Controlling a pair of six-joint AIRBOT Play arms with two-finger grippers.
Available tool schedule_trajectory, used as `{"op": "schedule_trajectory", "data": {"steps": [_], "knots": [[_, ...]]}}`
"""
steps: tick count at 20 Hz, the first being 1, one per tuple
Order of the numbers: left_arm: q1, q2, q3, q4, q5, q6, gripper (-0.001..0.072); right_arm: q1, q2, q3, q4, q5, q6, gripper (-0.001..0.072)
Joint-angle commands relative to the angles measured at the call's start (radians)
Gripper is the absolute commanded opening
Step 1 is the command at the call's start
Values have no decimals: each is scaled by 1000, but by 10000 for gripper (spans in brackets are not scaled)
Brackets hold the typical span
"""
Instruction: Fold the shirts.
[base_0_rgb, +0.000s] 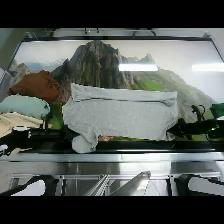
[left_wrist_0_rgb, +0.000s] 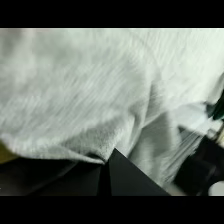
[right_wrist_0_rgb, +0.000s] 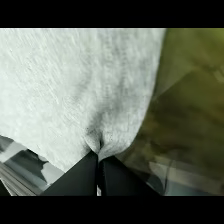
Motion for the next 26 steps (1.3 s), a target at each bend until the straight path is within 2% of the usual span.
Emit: {"op": "schedule_trajectory", "data": {"steps": [1,5,8,11,13,15,18,22,26], "knots": [[148,95,19,56,-95,-26,5,-56,24,36,10,147,66,14],[291,206,-40,102,-122,-25,14,-166,75,47,3,208,106,15],[295,235,-57,90,-122,-25,15,-193,82,48,-88,216,187,14],[296,269,-42,89,-126,-40,14,-209,84,57,-123,212,204,15],[295,283,-5,84,-146,-60,15,-208,85,68,-70,212,198,14],[266,272,69,37,-192,-61,15,-206,85,79,66,209,141,14],[159,187,229,4,-183,-87,14,-151,84,104,221,138,108,15],[7,-37,488,1,-114,-127,14,-24,63,185,233,-66,109,15],[-67,-313,784,3,-87,-150,13,60,-29,312,232,-208,108,15]]}}
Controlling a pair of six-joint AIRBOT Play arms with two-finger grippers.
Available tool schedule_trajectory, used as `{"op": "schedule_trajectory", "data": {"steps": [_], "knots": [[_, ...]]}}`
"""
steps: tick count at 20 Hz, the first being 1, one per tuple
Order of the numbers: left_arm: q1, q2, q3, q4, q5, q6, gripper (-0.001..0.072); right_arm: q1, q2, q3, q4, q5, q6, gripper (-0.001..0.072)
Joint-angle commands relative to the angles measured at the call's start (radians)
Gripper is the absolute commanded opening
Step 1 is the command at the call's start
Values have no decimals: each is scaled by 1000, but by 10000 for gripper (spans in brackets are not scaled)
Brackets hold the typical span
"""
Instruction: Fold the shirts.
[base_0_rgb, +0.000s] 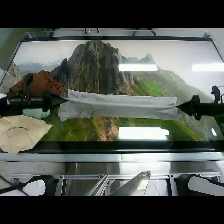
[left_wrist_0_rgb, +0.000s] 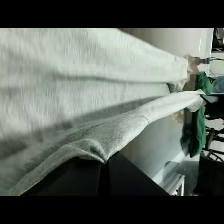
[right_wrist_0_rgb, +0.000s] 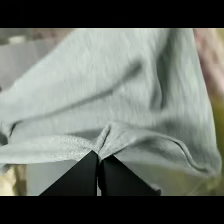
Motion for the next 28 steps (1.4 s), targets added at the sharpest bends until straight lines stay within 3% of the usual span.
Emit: {"op": "schedule_trajectory", "data": {"steps": [1,7,8,9,10,12,13,14,17,18,19,24,25,26,27,28], "knots": [[-68,-241,254,2,29,-38,13,73,-91,108,17,-135,-10,15],[-76,-530,463,6,-60,-76,29,133,-222,150,-5,-179,-80,16],[-76,-561,499,5,-102,-78,247,132,-219,152,-28,-165,-80,33],[-69,-582,541,2,-152,-84,326,122,-213,171,-57,-118,-88,235],[-61,-594,590,1,-202,-87,333,107,-204,203,-100,-48,-89,376],[-42,-583,675,5,-263,-121,332,72,-181,291,-268,55,-37,399],[-29,-572,714,6,-278,-132,332,59,-175,327,-361,49,29,585],[-18,-561,753,5,-290,-148,331,50,-177,343,-414,26,82,691],[-27,-531,809,5,-289,-154,300,61,-235,344,-368,3,94,690],[-40,-525,810,5,-291,-154,107,74,-266,344,-333,19,89,690],[-58,-523,810,3,-294,-154,-5,92,-298,344,-290,37,67,690],[-193,-524,809,6,-277,-153,-5,207,-373,345,-160,37,-15,686],[-228,-524,809,8,-264,-151,-5,227,-378,345,-156,26,-17,628],[-267,-524,809,13,-245,-149,-5,240,-380,346,-156,23,-18,391],[-309,-524,809,39,-222,-149,-5,247,-380,346,-156,23,-18,67],[-346,-524,809,71,-206,-149,-5,249,-380,353,-156,24,-19,15]]}}
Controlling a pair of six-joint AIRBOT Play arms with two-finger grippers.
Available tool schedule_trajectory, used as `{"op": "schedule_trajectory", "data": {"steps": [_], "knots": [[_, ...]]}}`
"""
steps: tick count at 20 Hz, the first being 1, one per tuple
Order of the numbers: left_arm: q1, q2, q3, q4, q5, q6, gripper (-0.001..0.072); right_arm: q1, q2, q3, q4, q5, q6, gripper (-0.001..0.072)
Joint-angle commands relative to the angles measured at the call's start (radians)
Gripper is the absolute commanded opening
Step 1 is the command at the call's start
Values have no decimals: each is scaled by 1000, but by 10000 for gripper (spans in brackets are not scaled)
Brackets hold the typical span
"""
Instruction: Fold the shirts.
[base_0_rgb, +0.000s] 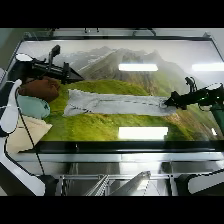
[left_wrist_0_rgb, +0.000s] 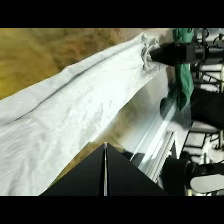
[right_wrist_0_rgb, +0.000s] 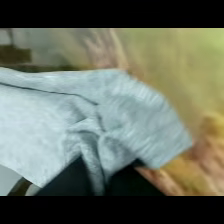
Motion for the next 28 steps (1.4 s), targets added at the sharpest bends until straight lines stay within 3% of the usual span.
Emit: {"op": "schedule_trajectory", "data": {"steps": [1,7,12,15,20,24,28], "knots": [[-130,1,2,84,56,3,-5,29,-8,18,32,8,-13,15],[-183,32,3,8,42,14,-4,18,118,113,59,151,-3,14],[-89,210,3,-77,29,21,-4,90,266,117,255,148,-3,15],[-23,333,3,-78,-2,-2,-3,218,269,117,279,49,36,15],[81,533,2,-77,-13,-35,15,541,260,124,322,-264,48,15],[171,604,2,-77,-79,-36,19,777,153,234,320,-443,82,15],[263,632,2,-79,-90,-34,19,909,-60,444,320,-472,128,15]]}}
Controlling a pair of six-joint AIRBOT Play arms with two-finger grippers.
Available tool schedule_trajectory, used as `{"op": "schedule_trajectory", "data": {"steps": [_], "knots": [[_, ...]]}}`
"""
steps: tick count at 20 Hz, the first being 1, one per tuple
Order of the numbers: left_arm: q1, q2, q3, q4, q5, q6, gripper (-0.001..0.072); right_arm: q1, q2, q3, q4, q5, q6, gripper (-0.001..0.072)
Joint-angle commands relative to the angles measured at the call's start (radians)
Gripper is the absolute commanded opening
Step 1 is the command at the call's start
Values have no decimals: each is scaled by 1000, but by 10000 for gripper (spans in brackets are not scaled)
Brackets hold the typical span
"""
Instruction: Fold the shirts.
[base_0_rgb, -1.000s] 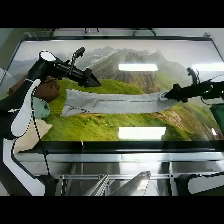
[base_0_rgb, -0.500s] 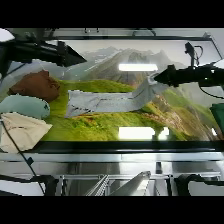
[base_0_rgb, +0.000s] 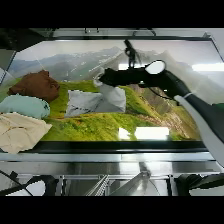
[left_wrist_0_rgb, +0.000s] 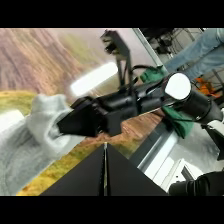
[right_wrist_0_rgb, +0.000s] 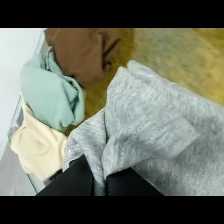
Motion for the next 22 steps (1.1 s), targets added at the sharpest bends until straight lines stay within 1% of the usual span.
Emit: {"op": "schedule_trajectory", "data": {"steps": [1,3,4,5,6,9,10,11,13,14,15,17,18,20,21,22], "knots": [[84,30,0,-1,-26,2,19,135,-184,186,3,-65,35,15],[116,30,-14,-3,-42,12,19,182,-299,301,3,-63,47,17],[128,30,-39,-28,-47,28,19,198,-350,347,3,-56,53,109],[140,30,-73,-56,-50,44,19,211,-399,386,4,-42,53,360],[150,29,-115,-90,-47,55,19,215,-434,404,4,-23,54,463],[172,29,-232,-172,-12,80,19,169,-448,405,3,93,72,459],[180,29,-260,-196,-6,84,19,136,-434,405,3,156,72,440],[181,29,-278,-217,-8,105,19,95,-412,405,-2,234,67,339],[179,29,-295,-240,-16,115,19,12,-365,404,-37,367,89,332],[174,29,-295,-243,-17,116,19,-28,-343,403,-71,425,111,318],[168,29,-295,-252,-17,116,15,-69,-321,401,-130,481,147,280],[155,29,-295,-259,-42,116,15,-138,-290,400,-289,570,228,281],[148,29,-295,-259,-65,123,14,-159,-278,394,-369,597,267,280],[137,29,-295,-259,-99,131,14,-190,-251,347,-488,596,317,274],[134,29,-295,-259,-102,131,14,-200,-247,320,-526,572,343,244],[134,29,-295,-259,-101,131,13,-204,-248,291,-545,541,375,321]]}}
